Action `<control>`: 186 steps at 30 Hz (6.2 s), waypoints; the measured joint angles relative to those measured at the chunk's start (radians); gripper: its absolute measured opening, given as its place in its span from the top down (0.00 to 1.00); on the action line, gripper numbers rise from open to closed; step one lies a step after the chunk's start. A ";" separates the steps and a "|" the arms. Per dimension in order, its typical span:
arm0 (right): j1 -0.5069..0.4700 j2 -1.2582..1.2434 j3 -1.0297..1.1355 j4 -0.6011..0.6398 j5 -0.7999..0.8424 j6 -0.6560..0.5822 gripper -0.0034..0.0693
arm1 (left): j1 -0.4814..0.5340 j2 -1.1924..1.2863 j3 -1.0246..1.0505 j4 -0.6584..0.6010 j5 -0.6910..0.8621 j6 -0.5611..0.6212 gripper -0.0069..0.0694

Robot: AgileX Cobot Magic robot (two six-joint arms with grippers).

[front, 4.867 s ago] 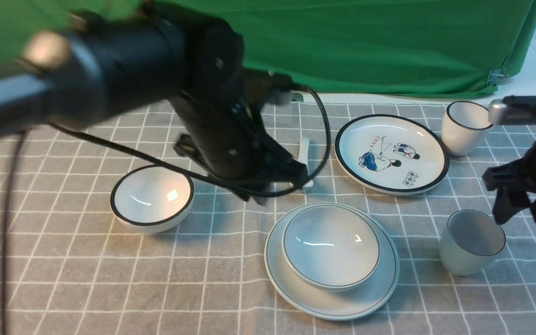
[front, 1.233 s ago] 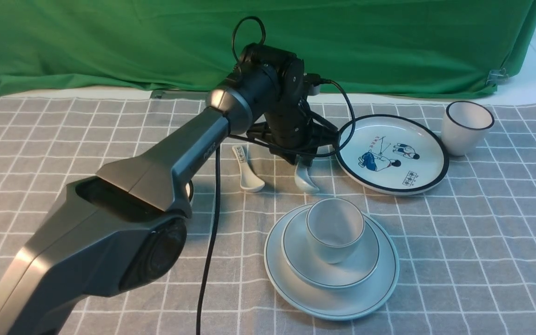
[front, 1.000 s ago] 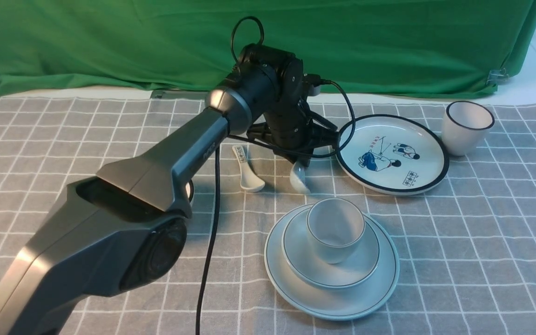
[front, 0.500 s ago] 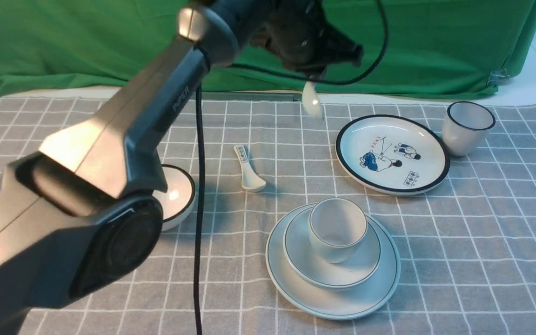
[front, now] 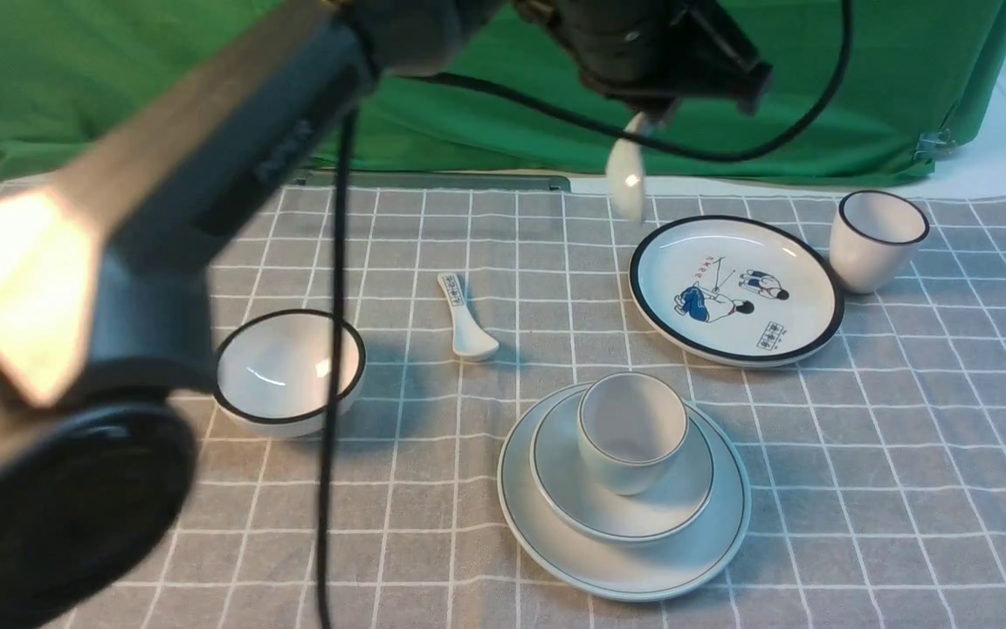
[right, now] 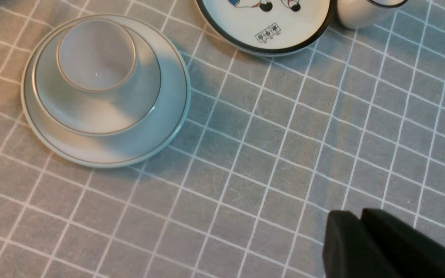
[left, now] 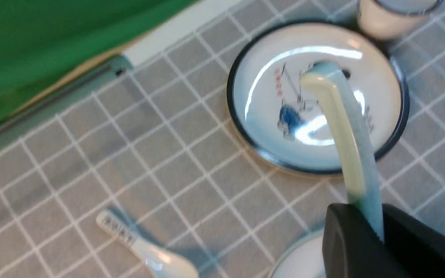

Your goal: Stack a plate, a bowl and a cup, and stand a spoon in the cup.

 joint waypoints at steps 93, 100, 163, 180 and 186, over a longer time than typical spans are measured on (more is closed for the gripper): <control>0.000 -0.893 0.750 -0.018 -1.022 0.052 0.77 | 0.024 -1.776 1.954 0.193 -0.858 -0.435 0.90; 0.000 -0.895 0.750 -0.018 -1.017 0.052 0.75 | 0.024 -1.781 1.954 0.190 -0.858 -0.435 0.89; 0.000 -0.895 0.752 -0.018 -1.005 0.052 0.62 | 0.652 -2.084 2.322 -0.349 -0.989 0.242 0.89; -0.441 -0.951 1.229 -0.017 -0.861 0.063 0.62 | 0.652 -2.084 2.323 -0.349 -0.986 0.245 0.89; -0.449 -0.955 1.229 -0.017 -0.852 0.063 0.62 | 0.652 -2.084 2.323 -0.349 -0.985 0.245 0.89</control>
